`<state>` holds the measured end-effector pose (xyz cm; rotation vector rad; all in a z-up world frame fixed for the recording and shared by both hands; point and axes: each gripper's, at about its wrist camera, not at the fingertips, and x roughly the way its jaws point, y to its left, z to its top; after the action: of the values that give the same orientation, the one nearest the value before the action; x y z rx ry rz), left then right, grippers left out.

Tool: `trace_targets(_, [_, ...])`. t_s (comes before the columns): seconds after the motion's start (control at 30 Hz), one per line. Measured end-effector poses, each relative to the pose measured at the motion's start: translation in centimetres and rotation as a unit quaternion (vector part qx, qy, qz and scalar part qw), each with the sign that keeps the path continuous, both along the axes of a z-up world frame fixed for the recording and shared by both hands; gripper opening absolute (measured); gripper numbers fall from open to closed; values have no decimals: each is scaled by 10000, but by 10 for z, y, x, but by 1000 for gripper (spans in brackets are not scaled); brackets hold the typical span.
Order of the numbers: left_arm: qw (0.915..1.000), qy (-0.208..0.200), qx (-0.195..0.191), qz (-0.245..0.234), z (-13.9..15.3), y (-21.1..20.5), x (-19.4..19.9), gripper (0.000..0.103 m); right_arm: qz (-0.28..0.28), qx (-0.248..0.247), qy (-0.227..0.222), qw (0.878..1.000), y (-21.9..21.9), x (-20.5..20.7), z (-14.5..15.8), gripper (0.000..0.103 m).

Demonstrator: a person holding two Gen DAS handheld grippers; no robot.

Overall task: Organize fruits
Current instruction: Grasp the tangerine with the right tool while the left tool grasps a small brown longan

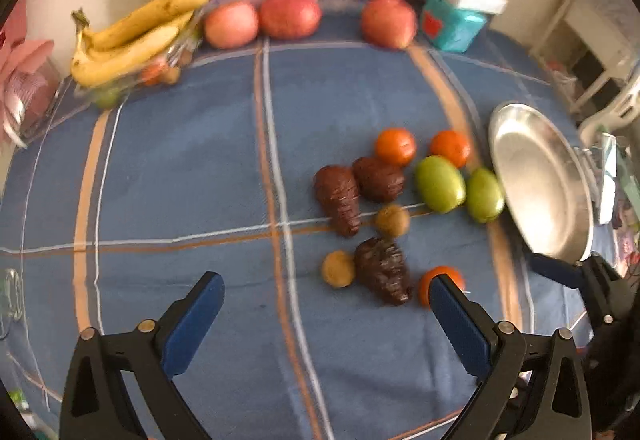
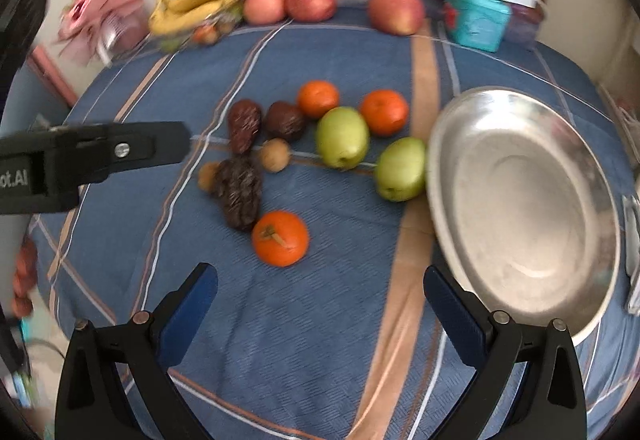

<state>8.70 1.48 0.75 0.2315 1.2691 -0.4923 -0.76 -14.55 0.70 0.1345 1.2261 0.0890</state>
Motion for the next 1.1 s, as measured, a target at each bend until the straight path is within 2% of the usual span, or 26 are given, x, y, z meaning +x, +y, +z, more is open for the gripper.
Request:
trace_targets(0.03, [9998,166,60,29,-4,3,5,103,71,7,24,10000,2,2,0,102])
trace_targets(0.13, [9994,336,124,3,-10,7,10,102,207,43,126,9997,3,9,-2,102])
trace_targets(0.23, [9985,551,61,48,-16,12,12,101,257,71,314,9992,0,14,-4,102])
trace_targets(0.33, [9950,915,-225,335,-22,20,19,90,180,197,494,9984,-9,20,-7,102])
trace_targets(0.43, [9912,1136,-444,510,-27,26,25,85,171,264,654,9974,-15,26,-9,102])
trace_targets(0.57, [9878,1262,-577,706,-34,28,33,70,350,368,644,9966,-10,30,-7,102])
trace_targets(0.7, [9794,1609,-754,962,-47,31,39,55,459,378,588,9965,-3,36,-9,101])
trace_targets(0.8, [9767,1676,-799,1076,-50,29,44,49,567,465,636,9953,5,42,-15,95])
trace_targets(0.87, [9743,1733,-885,1132,-51,30,45,41,627,453,663,9948,10,44,-19,90])
trace_targets(1.03, [9697,1856,-1016,1221,-59,29,49,30,735,487,682,9938,19,50,-26,77])
trace_targets(1.1, [9676,1917,-1072,1247,-65,28,48,30,756,481,705,9935,22,52,-29,69])
